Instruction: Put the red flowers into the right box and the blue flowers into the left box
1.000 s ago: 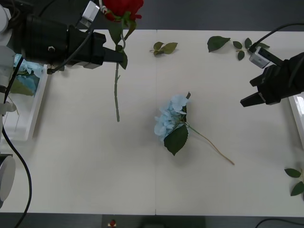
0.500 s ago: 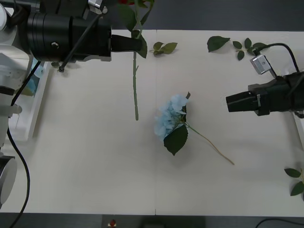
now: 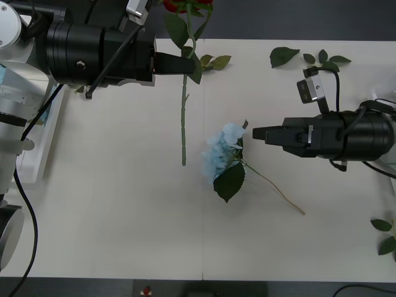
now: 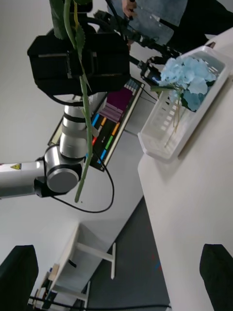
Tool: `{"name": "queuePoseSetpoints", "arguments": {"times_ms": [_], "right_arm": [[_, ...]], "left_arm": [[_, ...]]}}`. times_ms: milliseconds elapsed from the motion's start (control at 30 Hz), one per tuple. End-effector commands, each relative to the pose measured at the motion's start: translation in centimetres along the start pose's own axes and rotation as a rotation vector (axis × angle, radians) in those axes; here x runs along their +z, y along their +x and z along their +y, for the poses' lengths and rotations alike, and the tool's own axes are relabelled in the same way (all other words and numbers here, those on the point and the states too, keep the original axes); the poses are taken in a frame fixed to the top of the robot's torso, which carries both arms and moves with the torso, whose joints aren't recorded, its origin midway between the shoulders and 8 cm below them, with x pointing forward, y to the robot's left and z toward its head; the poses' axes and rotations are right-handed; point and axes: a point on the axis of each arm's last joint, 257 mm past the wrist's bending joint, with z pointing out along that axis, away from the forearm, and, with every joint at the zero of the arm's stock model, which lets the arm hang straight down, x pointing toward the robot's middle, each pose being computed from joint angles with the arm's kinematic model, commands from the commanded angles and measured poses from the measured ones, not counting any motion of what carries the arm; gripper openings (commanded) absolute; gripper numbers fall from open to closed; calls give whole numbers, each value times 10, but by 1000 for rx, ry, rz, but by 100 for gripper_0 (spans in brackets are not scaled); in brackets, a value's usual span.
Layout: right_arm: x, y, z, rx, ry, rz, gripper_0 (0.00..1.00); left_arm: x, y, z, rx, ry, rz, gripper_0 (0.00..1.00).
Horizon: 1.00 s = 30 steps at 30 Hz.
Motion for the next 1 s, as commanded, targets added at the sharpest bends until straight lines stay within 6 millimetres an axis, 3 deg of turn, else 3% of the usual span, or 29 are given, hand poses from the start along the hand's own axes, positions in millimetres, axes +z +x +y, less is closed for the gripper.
{"name": "queuePoseSetpoints", "arguments": {"times_ms": [33,267,467,1000], "right_arm": [[24,-3,13,-32,-49,-31,97],[71,-14,26,12,-108,-155,97],[100,-25,35,35,-148,-218,97],[143,-40,57,79,-241,-309,93]], "left_arm": [[-6,-9,-4,34,-7,-14,0],[-6,-9,-4,34,-7,-14,0],[-6,-9,-4,34,-7,-14,0],[-6,-9,-4,34,-7,-14,0]]}}
